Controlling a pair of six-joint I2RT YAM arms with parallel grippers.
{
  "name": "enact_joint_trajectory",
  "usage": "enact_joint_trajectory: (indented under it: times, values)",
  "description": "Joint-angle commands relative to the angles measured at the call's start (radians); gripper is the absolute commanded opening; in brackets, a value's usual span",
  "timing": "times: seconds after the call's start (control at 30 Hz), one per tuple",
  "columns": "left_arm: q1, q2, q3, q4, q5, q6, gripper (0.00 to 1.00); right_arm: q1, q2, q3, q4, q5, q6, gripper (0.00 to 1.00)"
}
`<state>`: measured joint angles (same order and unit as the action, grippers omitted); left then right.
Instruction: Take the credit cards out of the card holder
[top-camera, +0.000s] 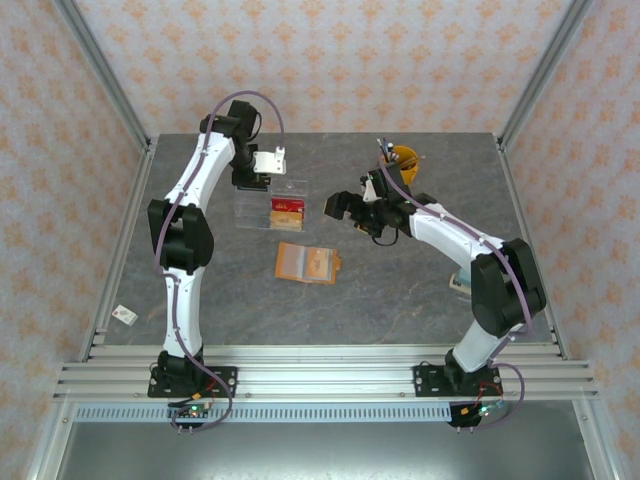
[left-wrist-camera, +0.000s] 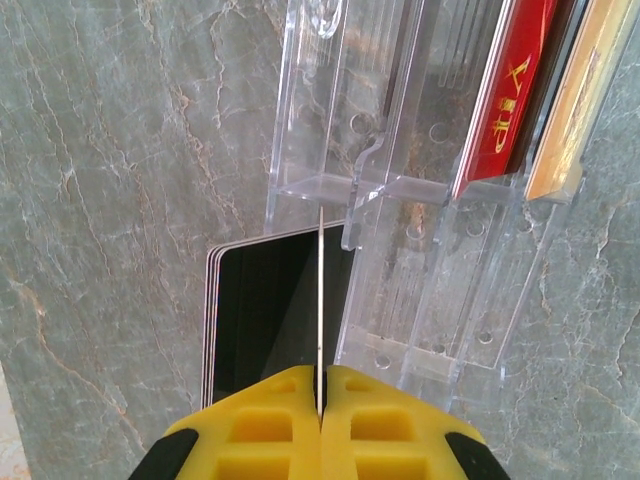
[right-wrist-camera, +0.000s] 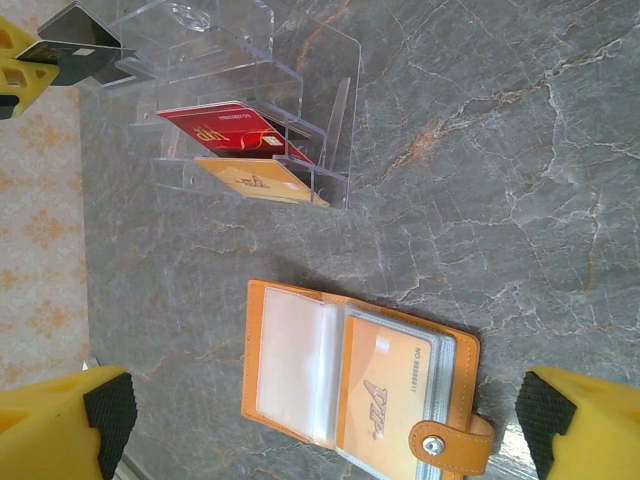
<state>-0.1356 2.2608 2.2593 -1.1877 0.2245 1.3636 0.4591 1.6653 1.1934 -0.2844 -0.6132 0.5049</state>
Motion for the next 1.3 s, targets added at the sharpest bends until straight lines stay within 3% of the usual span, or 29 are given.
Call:
enact_joint_trajectory:
  times: [0.0,0.47,0.97,1.27]
  values:
    - [-0.002,-0.006,0.036,-0.001,-0.049,0.023,0.00,-0.002,0.005,0.008,0.003,-0.005,0.011,0.99]
    - [-0.002,0.020,0.034,0.044,-0.051,0.023,0.00,-0.002,0.010,0.000,0.012,-0.013,0.020,0.98]
    - [0.000,0.021,0.037,0.053,-0.053,0.025,0.07,-0.002,0.007,0.002,0.014,-0.019,0.022,0.98]
    - [0.002,0.025,0.031,0.091,-0.090,0.013,0.16,-0.002,0.005,0.001,0.017,-0.022,0.027,0.98]
